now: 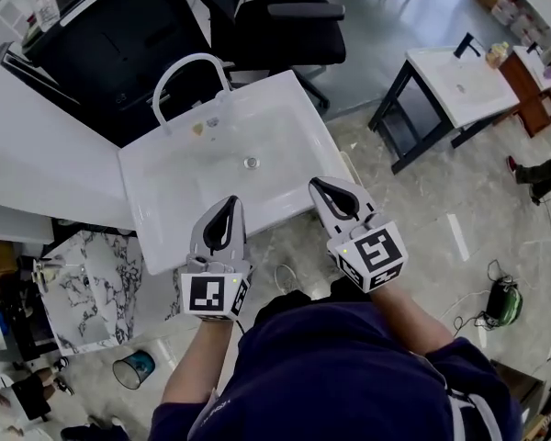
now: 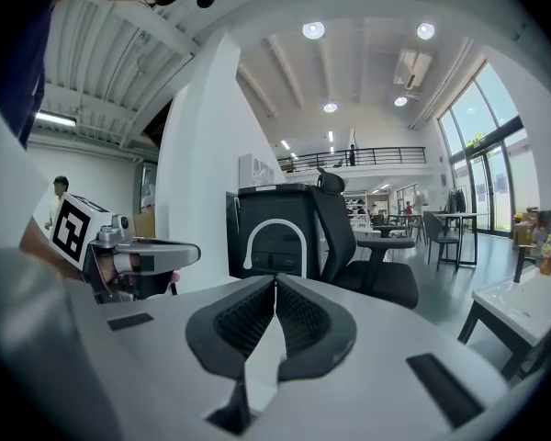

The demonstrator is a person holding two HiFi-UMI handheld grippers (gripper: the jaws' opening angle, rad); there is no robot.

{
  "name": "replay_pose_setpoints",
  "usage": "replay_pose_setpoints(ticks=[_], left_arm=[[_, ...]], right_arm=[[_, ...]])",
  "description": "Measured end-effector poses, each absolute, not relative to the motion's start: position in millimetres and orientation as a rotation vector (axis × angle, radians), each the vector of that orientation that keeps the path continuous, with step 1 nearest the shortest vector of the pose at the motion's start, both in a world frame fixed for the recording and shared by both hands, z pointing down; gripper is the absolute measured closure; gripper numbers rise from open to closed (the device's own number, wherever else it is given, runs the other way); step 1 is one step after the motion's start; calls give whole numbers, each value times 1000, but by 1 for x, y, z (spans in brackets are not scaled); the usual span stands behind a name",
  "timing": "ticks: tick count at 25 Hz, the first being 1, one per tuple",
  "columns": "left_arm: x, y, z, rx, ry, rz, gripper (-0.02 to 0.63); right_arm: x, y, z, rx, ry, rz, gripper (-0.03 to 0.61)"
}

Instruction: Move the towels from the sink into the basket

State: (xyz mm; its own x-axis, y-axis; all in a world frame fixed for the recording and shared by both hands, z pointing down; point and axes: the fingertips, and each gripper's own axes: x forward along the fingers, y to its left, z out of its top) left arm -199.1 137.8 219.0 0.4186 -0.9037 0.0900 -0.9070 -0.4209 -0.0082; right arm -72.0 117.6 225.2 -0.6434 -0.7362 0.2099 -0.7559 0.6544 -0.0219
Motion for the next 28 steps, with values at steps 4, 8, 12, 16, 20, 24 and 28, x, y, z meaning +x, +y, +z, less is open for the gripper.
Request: replay_pose_setpoints(ticks=[4, 8, 12, 16, 20, 24, 28], left_arm=[[-224, 137, 219, 2584, -1698, 123, 612], [-242, 134, 220, 2550, -1738, 114, 611], [-253, 130, 222, 2536, -1768, 116, 612], [-260, 121, 224, 2509, -1787, 109, 612], [-260, 110, 222, 2502, -1794, 111, 611], [-261, 101, 220, 2496, -1808, 110, 611], [-262, 92, 218, 2488, -1823, 112, 611]], right_arm=[[-98, 113, 224, 1176, -2708, 169, 569], [-118, 106, 221, 1127, -2734, 168, 569], [-138, 99, 218, 1070, -2768, 174, 569], [-156, 93, 218, 1003, -2792, 181, 569], [-164, 85, 216, 962, -2806, 181, 570], [-169, 77, 215, 937, -2813, 182, 571], [-171, 68, 216, 913, -2819, 181, 571]])
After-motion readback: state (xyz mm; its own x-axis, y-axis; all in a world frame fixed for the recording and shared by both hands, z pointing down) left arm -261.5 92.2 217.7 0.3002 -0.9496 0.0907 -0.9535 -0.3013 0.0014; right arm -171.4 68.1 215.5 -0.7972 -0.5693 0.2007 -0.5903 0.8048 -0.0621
